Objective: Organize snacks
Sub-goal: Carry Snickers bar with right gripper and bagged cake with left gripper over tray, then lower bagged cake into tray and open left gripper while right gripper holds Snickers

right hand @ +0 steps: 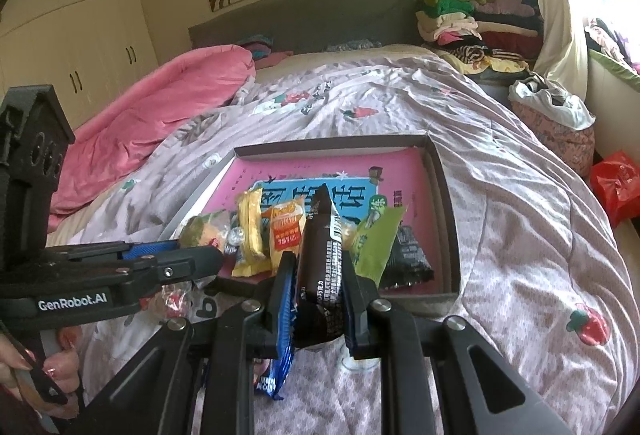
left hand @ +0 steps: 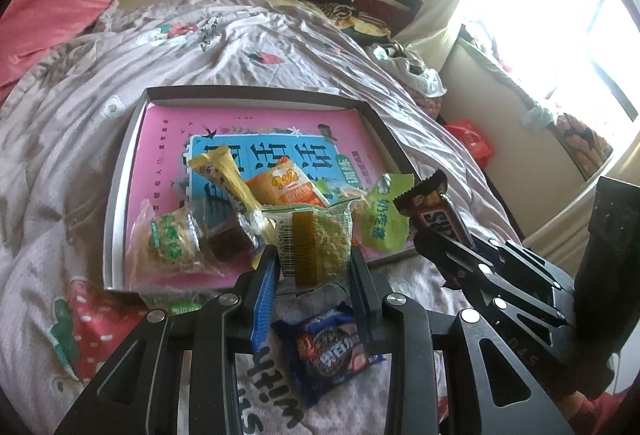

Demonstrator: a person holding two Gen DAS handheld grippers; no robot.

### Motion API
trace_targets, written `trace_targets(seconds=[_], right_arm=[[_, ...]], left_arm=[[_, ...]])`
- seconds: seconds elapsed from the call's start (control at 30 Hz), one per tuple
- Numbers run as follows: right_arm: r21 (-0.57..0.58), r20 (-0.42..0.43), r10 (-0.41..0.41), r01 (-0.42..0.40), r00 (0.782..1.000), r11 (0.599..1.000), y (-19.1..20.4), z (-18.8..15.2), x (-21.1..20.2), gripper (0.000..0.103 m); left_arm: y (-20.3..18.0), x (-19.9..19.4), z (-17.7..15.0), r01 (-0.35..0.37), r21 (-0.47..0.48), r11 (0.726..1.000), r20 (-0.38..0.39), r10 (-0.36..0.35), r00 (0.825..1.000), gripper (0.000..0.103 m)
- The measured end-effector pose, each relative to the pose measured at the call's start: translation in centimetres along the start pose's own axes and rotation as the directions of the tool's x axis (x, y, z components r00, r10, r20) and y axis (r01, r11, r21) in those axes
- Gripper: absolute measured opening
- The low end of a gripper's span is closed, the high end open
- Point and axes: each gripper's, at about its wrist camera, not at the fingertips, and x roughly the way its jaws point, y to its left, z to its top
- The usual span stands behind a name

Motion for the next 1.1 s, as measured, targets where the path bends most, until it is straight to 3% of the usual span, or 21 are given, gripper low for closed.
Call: trace_targets(seconds=[0.27,0.4,0.63,0.73,0.83,0.9,1.03,1.1], right_arm=[[-0.002,0.019,-0.004,0.004,1.0,1.0,0.0,1.4,0.9,0.021],[-0.01,0.028,-0.011,0.012,1.0,1.0,0.1,1.9,1.3,0.015],[0.005,-0.026,-0.045,0.046,0.999,0.999,-1.2,1.0,2.3,0.014],[0.032,-0.049,0.0,0.002,0.999,0.999,-1.6,0.0,1.4,0.014],[-0.013,-0.092,0.007,-0.008,0.996,1.0,-1.1,-1.2,1.1,0.015],[-0.026,-0.126,0.019,-0.023,0.992,0.999,-1.0,-2.1,0.8,0.016],[-0.093,-0.157,-0.003,-0.012,0.988,0.996,-0.2,-3.4,0.1,0.037],[-0.135,-0.158,-0.015,-0.007,0.987,0.991,0.4,-4.0,-0.2,0.038]], left_arm=[[0.2,1.5,0.5,0.007,-0.011,1.0,-0.01,-0.007,1.0,0.035],[0.4,2.2,0.7,0.009,-0.015,1.0,-0.012,-0.009,1.0,0.035],[1.1,3.4,0.6,0.003,-0.016,1.0,-0.024,-0.003,1.0,0.035],[1.3,3.7,0.5,0.001,-0.011,1.0,-0.032,-0.002,0.999,0.035],[1.3,4.0,0.4,0.004,-0.009,1.0,-0.039,-0.004,0.999,0.035],[1.4,4.0,0.3,0.003,-0.007,1.0,-0.041,-0.003,0.999,0.035],[1.3,4.0,0.2,0.005,-0.007,1.0,-0.042,-0.005,0.999,0.035],[1.4,4.0,0.3,0.005,-0.007,1.0,-0.042,-0.005,0.999,0.035]])
